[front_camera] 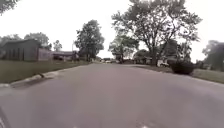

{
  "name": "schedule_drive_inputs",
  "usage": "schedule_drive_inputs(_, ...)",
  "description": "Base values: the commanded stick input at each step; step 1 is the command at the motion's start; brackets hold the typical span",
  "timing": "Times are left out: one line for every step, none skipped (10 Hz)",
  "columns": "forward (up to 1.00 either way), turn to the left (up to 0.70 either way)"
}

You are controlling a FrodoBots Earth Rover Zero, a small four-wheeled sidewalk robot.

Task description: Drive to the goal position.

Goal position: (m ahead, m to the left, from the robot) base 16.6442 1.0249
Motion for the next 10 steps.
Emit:
schedule_drive_inputs(0.7, 0.35)
schedule_drive_inputs(0.7, 0.28)
schedule_drive_inputs(0.7, 0.0)
schedule_drive_inputs(0.7, 0.0)
schedule_drive_inputs(0.7, 0.0)
schedule_drive_inputs(0.7, 0.0)
schedule_drive_inputs(0.7, 0.0)
schedule_drive_inputs(0.7, 0.0)
schedule_drive_inputs(0.7, 0.0)
schedule_drive_inputs(0.7, 0.0)
